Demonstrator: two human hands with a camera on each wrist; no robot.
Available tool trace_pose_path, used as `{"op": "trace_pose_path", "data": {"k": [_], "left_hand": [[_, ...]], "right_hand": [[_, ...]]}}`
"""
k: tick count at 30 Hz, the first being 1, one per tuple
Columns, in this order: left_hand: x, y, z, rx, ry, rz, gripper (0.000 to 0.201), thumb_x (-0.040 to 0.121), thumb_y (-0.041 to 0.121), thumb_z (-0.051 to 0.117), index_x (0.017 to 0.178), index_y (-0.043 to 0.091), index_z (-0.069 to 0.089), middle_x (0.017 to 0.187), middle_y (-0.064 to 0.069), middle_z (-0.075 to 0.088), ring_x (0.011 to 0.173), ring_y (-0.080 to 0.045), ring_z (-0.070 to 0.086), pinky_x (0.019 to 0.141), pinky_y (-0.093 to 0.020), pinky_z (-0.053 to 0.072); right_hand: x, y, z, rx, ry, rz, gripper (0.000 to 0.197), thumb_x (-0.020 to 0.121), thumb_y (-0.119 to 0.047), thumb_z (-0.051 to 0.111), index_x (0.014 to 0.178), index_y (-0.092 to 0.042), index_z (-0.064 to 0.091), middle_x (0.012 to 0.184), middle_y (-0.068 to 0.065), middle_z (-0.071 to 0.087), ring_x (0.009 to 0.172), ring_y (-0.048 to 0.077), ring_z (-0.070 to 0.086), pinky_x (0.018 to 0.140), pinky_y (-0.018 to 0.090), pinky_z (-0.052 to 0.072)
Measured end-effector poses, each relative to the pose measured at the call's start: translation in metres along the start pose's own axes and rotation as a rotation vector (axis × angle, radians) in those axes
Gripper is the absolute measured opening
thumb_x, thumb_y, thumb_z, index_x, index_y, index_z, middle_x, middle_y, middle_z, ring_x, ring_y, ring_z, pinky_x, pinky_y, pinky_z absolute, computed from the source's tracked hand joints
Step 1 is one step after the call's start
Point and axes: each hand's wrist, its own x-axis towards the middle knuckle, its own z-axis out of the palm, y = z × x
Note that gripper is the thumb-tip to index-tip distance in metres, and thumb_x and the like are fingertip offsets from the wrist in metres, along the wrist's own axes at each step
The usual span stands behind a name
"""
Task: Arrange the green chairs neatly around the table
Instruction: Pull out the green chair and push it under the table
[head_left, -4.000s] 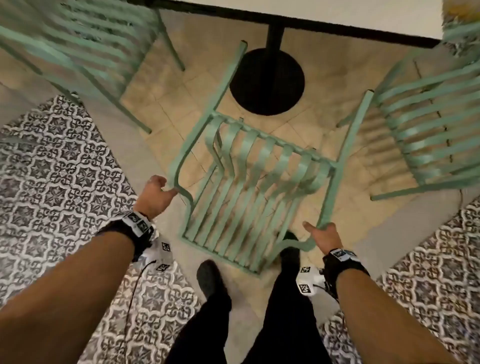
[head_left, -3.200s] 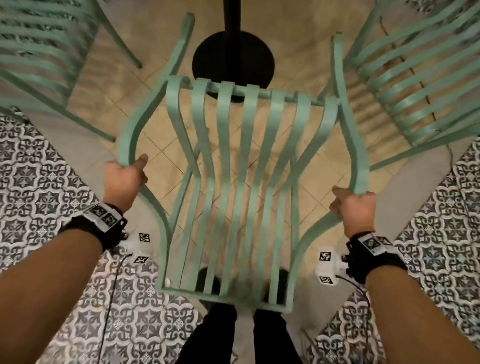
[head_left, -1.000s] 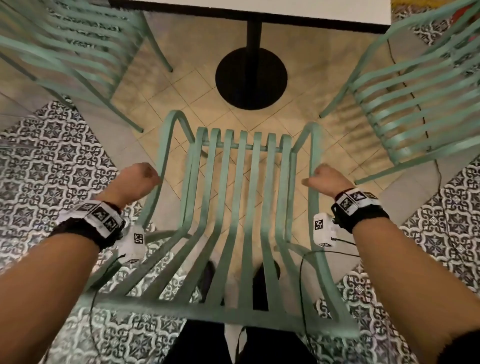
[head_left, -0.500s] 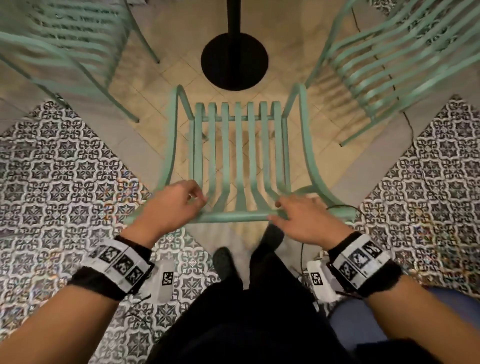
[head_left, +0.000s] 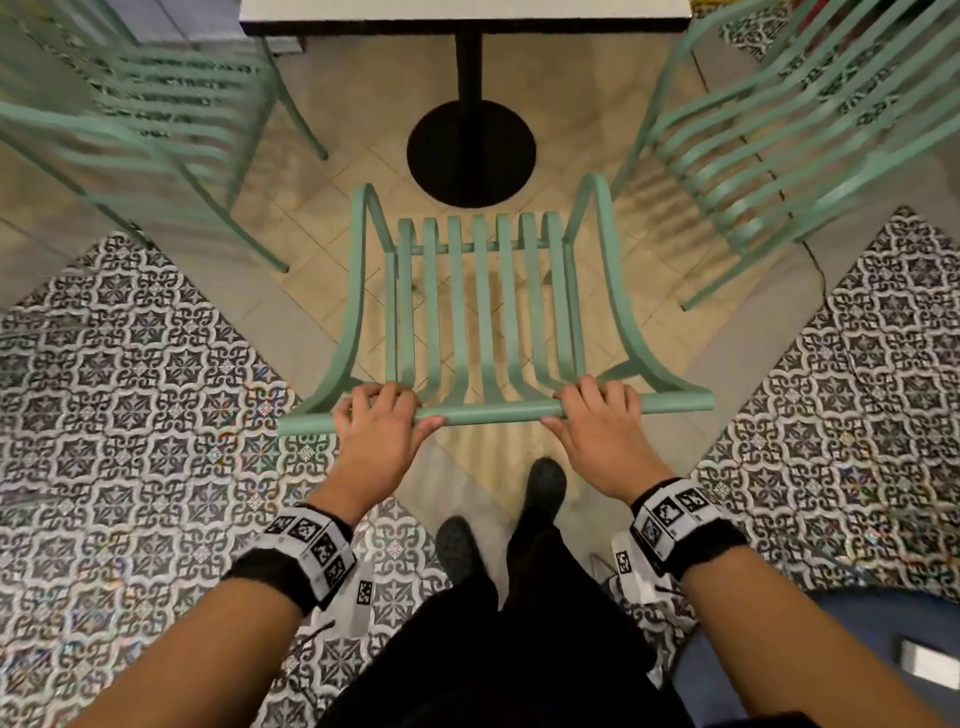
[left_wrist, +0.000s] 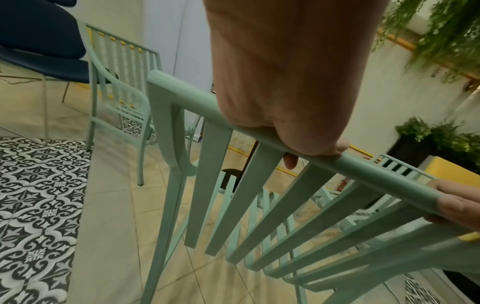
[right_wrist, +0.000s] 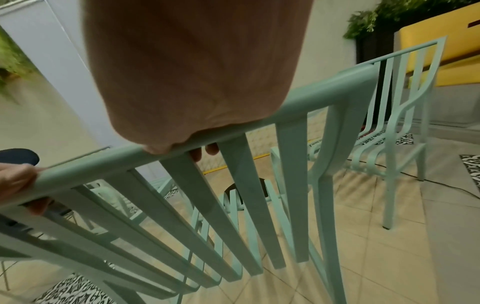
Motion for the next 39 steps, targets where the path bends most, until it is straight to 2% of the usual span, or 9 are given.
{"op": "trace_pose_path", "data": {"k": [6,9,12,16,20,27,33,36,39], "left_hand": [[0.065,-0.010,-0.021,-0.010,0.032,0.025,0.084,0.089,0.076,0.009,0.104,0.016,0.065,0.116,-0.004,0.063,0.111,-0.037,0.049,0.094,-0.057,0.035],[0.098,-0.017,-0.029,0.007,0.041,0.025,0.069,0.091,0.071,0.022,0.104,0.017,0.063,0.117,-0.002,0.062,0.115,-0.035,0.048,0.095,-0.057,0.034],[0.131,-0.022,-0.037,0.018,0.058,0.027,0.060,0.093,0.069,0.027,0.104,0.021,0.061,0.118,0.001,0.060,0.116,-0.031,0.045,0.096,-0.055,0.034],[0.170,-0.022,-0.049,-0.009,0.081,0.015,0.072,0.087,0.076,0.017,0.102,0.021,0.061,0.116,0.003,0.059,0.113,-0.029,0.044,0.095,-0.053,0.032],[0.198,-0.022,-0.060,-0.043,0.074,0.008,0.087,0.080,0.085,0.004,0.102,0.023,0.062,0.116,0.005,0.059,0.114,-0.026,0.043,0.096,-0.052,0.029],[0.206,-0.024,-0.064,-0.054,0.080,0.025,0.082,0.081,0.084,0.005,0.098,0.026,0.061,0.109,0.010,0.057,0.110,-0.022,0.042,0.096,-0.048,0.028],[0.208,-0.027,-0.063,-0.051,0.068,0.041,0.069,0.086,0.078,0.016,0.098,0.027,0.061,0.103,0.012,0.057,0.105,-0.021,0.044,0.093,-0.046,0.030],[0.209,-0.025,-0.066,-0.042,0.039,0.019,0.055,0.092,0.069,0.027,0.098,0.025,0.061,0.105,0.007,0.059,0.104,-0.022,0.044,0.095,-0.045,0.029],[0.207,-0.023,-0.071,-0.052,-0.011,-0.005,0.054,0.094,0.066,0.029,0.100,0.024,0.061,0.103,0.004,0.057,0.102,-0.024,0.047,0.096,-0.045,0.029]], "right_hand": [[0.069,0.015,-0.004,0.037,0.051,-0.003,0.048,0.097,-0.053,0.028,0.107,-0.015,0.055,0.102,0.004,0.054,0.086,0.026,0.042,0.084,0.044,0.031],[0.100,0.021,-0.007,0.053,0.092,-0.019,0.040,0.099,-0.050,0.036,0.103,-0.015,0.055,0.100,0.004,0.054,0.084,0.025,0.041,0.082,0.044,0.031],[0.132,0.029,-0.013,0.051,0.102,-0.018,0.041,0.099,-0.050,0.033,0.101,-0.016,0.054,0.099,0.003,0.053,0.083,0.025,0.042,0.082,0.044,0.032],[0.172,0.042,-0.020,0.075,0.091,-0.020,0.044,0.098,-0.051,0.029,0.103,-0.017,0.055,0.101,0.001,0.054,0.087,0.025,0.043,0.083,0.044,0.033],[0.202,0.052,-0.025,0.107,0.091,-0.032,0.043,0.098,-0.053,0.028,0.106,-0.020,0.054,0.103,-0.002,0.052,0.088,0.020,0.036,0.089,0.043,0.031],[0.211,0.054,-0.025,0.116,0.097,-0.035,0.046,0.097,-0.056,0.026,0.110,-0.023,0.054,0.104,-0.004,0.052,0.090,0.019,0.039,0.089,0.041,0.031],[0.208,0.049,-0.025,0.074,0.158,-0.001,0.049,0.095,-0.058,0.027,0.108,-0.022,0.057,0.100,-0.003,0.054,0.087,0.020,0.041,0.086,0.042,0.033],[0.208,0.046,-0.030,0.072,0.105,0.013,0.052,0.095,-0.060,0.024,0.109,-0.021,0.056,0.100,-0.001,0.054,0.088,0.022,0.043,0.089,0.043,0.032],[0.207,0.045,-0.037,0.116,0.010,0.032,0.047,0.095,-0.057,0.029,0.116,-0.022,0.053,0.104,-0.001,0.052,0.095,0.023,0.042,0.094,0.043,0.029]]}}
